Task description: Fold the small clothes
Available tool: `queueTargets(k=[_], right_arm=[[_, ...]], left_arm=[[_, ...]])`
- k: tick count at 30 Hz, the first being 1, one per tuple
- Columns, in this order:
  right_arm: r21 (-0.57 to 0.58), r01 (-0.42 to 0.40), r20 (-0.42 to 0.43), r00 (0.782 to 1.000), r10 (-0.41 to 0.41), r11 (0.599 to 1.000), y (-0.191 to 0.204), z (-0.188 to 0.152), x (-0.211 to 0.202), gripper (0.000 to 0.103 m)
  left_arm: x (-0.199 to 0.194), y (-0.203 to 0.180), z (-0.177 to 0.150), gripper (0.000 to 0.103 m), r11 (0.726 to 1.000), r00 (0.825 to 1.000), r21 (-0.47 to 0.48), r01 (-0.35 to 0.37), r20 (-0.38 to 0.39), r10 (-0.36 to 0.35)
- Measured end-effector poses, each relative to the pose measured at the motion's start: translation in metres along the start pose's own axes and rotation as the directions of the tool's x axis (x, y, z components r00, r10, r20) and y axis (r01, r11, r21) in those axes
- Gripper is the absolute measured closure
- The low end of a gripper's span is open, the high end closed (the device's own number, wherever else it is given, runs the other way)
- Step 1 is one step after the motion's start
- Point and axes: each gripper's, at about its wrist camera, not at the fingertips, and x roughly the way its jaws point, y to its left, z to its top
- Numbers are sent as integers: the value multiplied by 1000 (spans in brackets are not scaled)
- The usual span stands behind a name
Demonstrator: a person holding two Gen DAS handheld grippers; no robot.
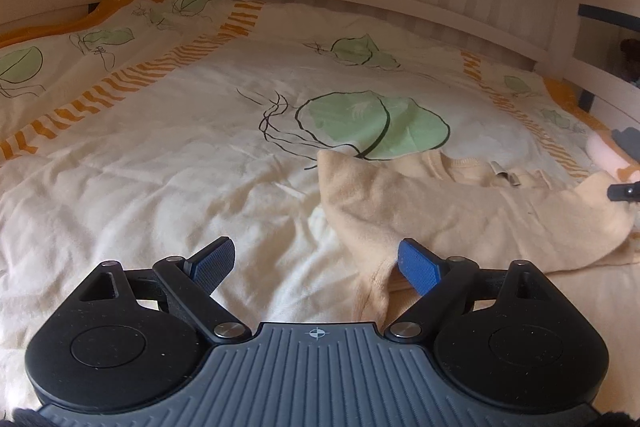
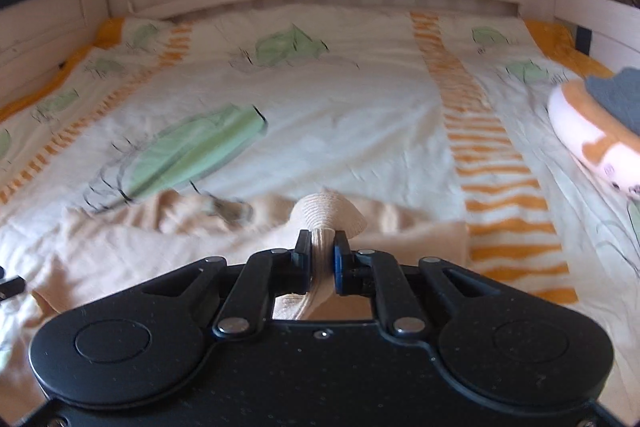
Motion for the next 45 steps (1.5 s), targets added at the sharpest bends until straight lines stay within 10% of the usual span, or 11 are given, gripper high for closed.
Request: queueTargets(k=[13,19,23,26,33,43,45], right_arm=[[59,92,-36,995,-90,994,-33,-13,-1,84],[65,192,-65,980,-187,979,-35,-20,2,45],[21,207,68,976,-208,978,-14,-7,-19,42],[-22,116,119,986,-113,993,11,8,-24,41],[-171,-157,47,985,167,973,86,16,-1,39],[-388,-379,-107,924,367,840,195,19,57,39],[-348,-465,-145,885,443,814,202,28,73,39]], left_arm=[[7,-5,-4,14,999,998,41,-8,-57,11],[14,0,-9,14,999,992,31,-39,-116,42],[2,-5,-5,14,998,999,50,-39,-36,41],[-2,-10,-1,14,999,1000,52,11,12,-12],[26,-9,-14,14,998,988,64,-22,-149,32],[21,3,-15,13,999,988,-11,-30,-153,28],[22,3,-15,13,999,988,-15,-29,-152,26]])
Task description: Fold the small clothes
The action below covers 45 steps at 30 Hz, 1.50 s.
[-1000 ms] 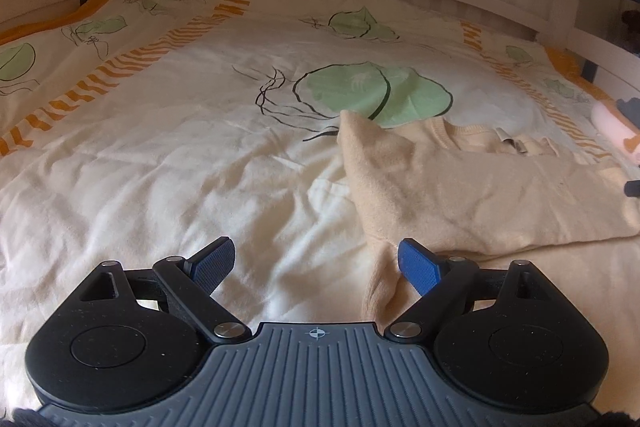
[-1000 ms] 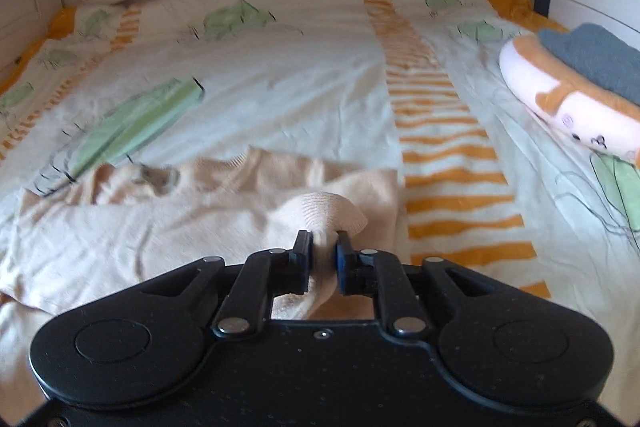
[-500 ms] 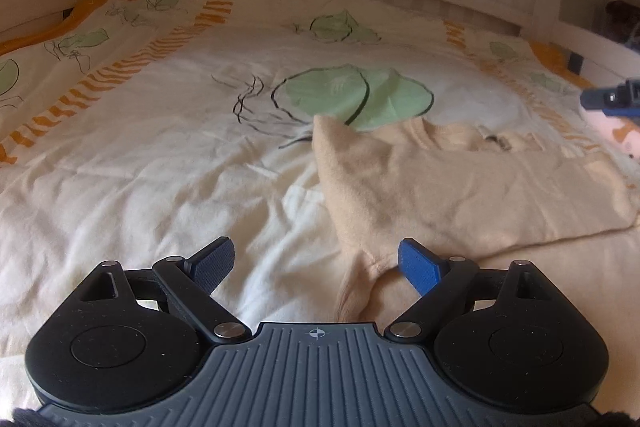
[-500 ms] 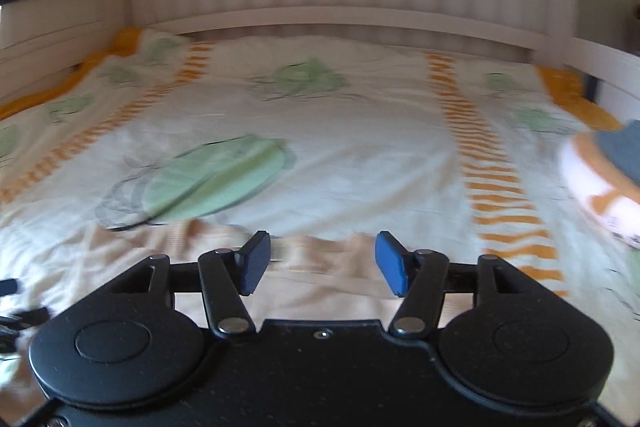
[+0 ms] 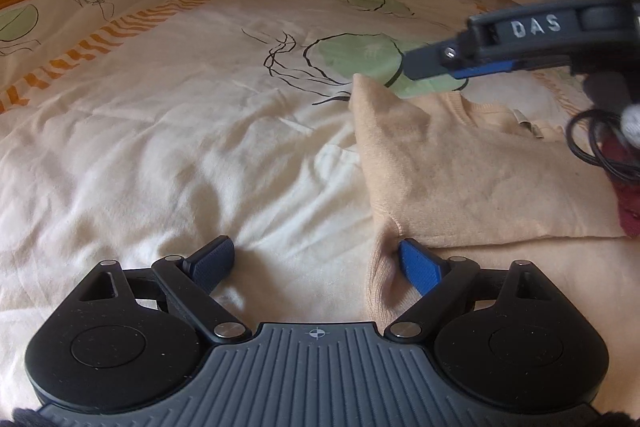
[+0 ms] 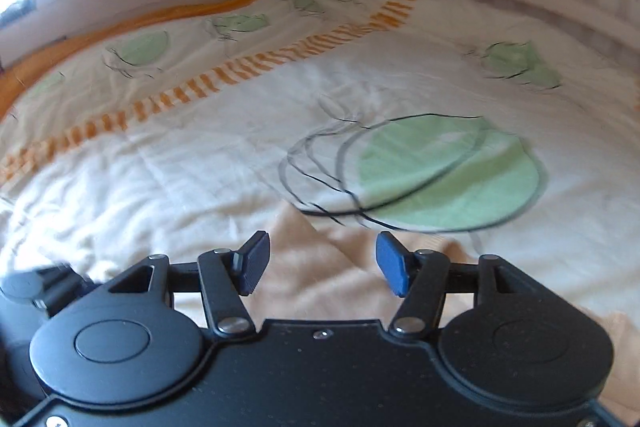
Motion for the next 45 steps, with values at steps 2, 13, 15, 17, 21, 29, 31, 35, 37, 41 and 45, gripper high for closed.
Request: queueTargets(k=[2,13,15,17,21,29,31,35,37,41,45], right_arm=[[20,-68,-6,998,68,997,-3,8,13,39],[-135,-254,-182,957,228,958,22,-7,50,37],[-148,-269,-185,953,240,952,26,-10,50,37],[-143,-267,-179,954,240,953,27,-8,55,37],[-75,-244,-137,963,233,967,20,-1,73,37],[-60,-111,5,994,112,992,18,9,49,38],[-37,-43,34,998,44,998,12,1,24,38],[-29,152,21,988,-151,988,-2,-33,-15,38],[-21,248,-8,969,-249,968,-14,-54,-28,38],[40,389,-88,919,-384,921,-54,-90,-44,34],[208,436,-91,900,-427,875,-89,-101,-77,29]], left_arm=[[1,-2,0,13,1000,1000,7,-6,1,6],[0,-6,-1,12,1000,1000,6,-19,6,18],[0,-6,-1,12,1000,1000,7,-20,6,20],[0,-6,-1,12,1000,1000,6,-21,7,21],[0,-7,-2,11,1000,1000,10,-24,8,23],[0,-6,-2,11,1000,1000,8,-19,8,19],[0,-6,-2,11,1000,1000,8,-19,9,19],[0,-6,-2,11,1000,1000,10,-21,10,21],[0,-6,-2,11,1000,1000,10,-21,10,21],[0,-6,-3,10,1000,1000,14,-22,11,22],[1,-7,-4,10,1000,1000,14,-24,14,23]])
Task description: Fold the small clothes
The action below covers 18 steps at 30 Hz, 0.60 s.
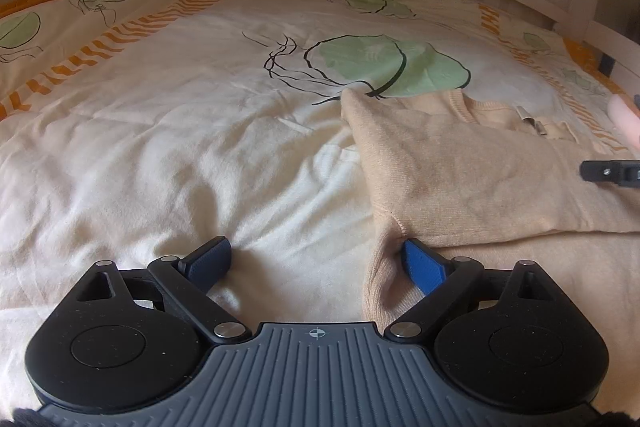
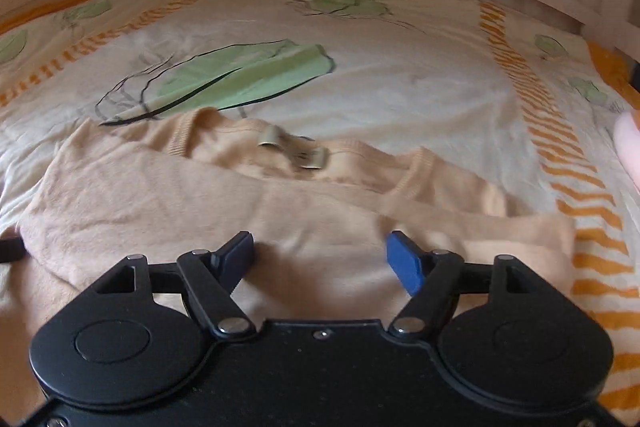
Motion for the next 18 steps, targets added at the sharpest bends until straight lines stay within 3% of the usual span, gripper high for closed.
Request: queueTargets(k=[3,8,18], right_arm=[[151,-48,52,998,41,987,-33,-7,-22,28],[263,38,-61,998,-23,964,-72,-31,-18,29],[272,32,49,998,-47,962,-92,-30,-56,26]], left_arm=[[0,-1,0,9,1000,1000,3,-2,1,2],[1,-2,-1,8,1000,1000,7,-1,6,1],[0,-2,-2,8,1000,1000,6,-5,14,5]])
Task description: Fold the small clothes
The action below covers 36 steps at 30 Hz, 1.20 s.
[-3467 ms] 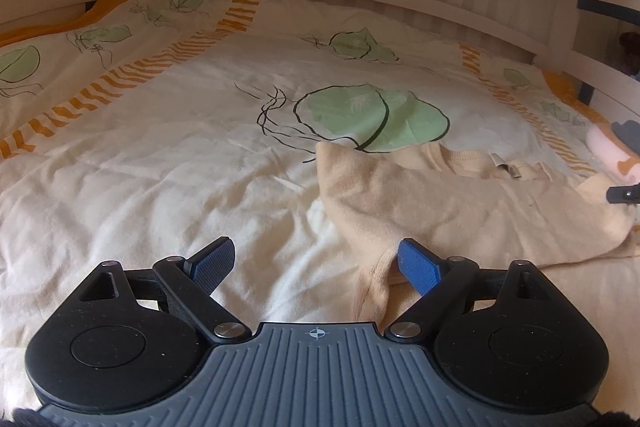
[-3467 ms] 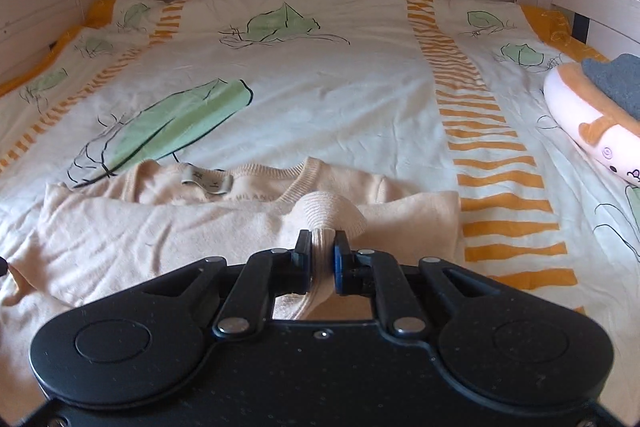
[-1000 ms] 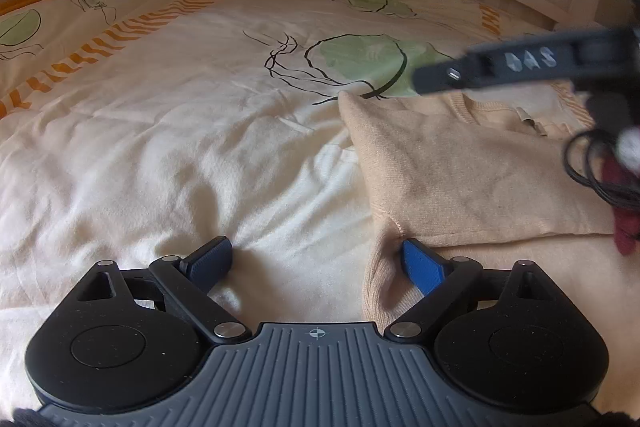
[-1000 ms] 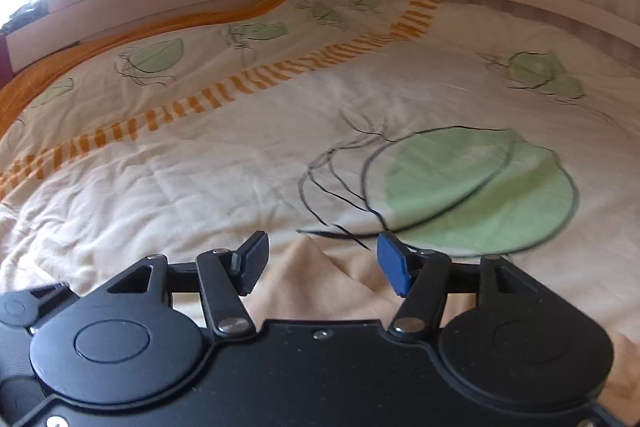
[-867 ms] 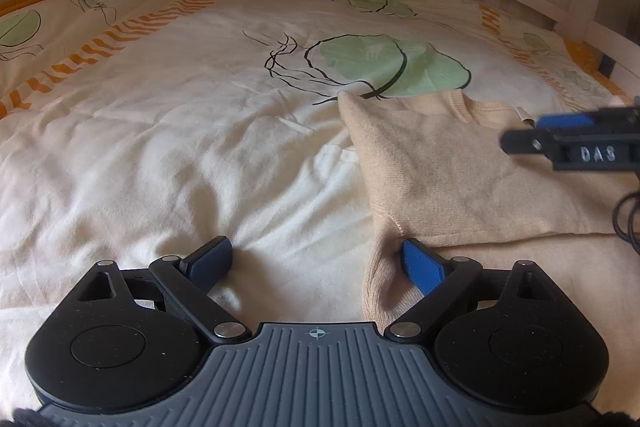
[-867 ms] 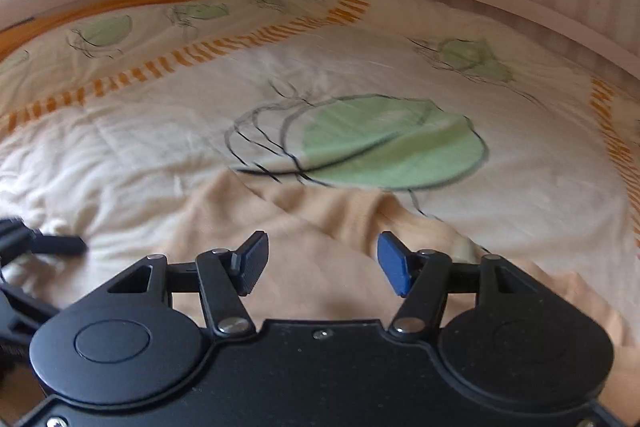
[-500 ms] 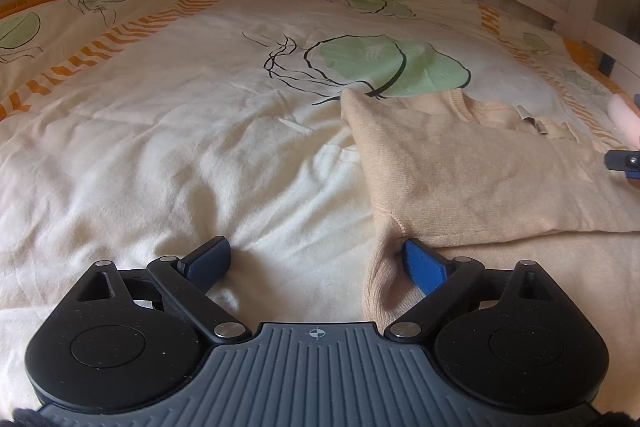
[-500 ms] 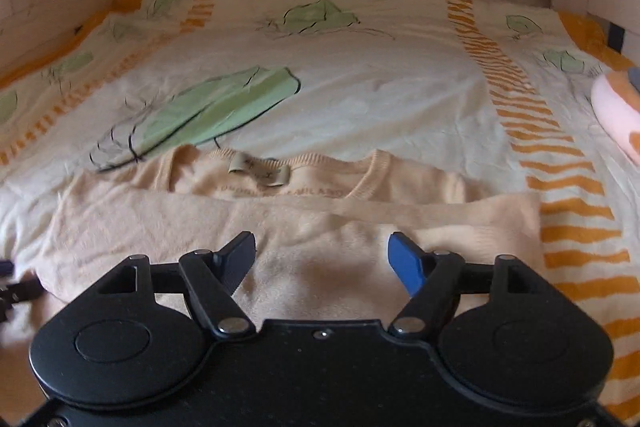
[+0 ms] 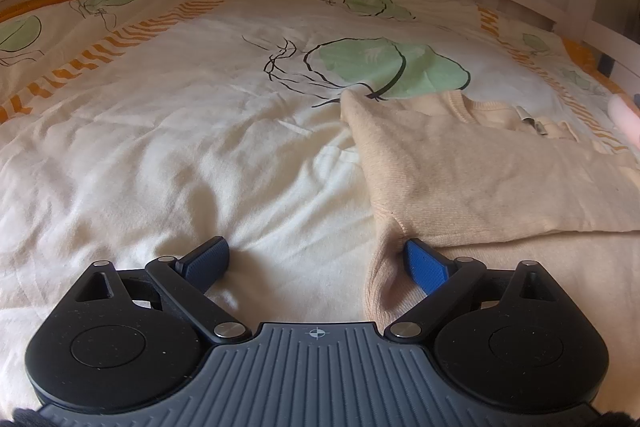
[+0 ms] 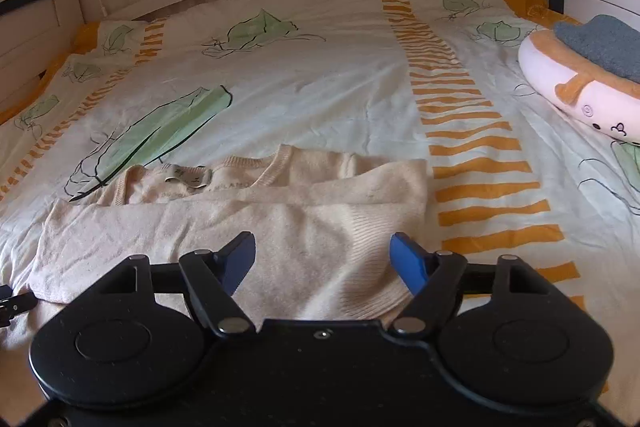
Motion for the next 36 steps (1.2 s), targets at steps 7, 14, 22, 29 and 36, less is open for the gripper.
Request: queueTargets(k=[7,14,22,29,36], right_arm=[[114,-46,-70,996,54,992,-44,9,14,70],[114,-87,-129,986,102,990,-27,8,19,70],[195,-69,-77,993,85,978,-45,11,-4,63],[167,17,-153,988,8,986,-53,-11,9,63],[114,29,-114,993,-15,993,-46,-16,-25,55]], left_arm=[[0,-1,-1,8,1000,1000,7,-3,2,3],[0,-1,-1,8,1000,1000,-4,7,3,-7],[0,-1,-1,7,1000,1000,-5,7,1,-7],[1,-1,-1,7,1000,1000,-4,7,0,-7],[-2,0,0,6,1000,1000,-9,21,-7,-21]])
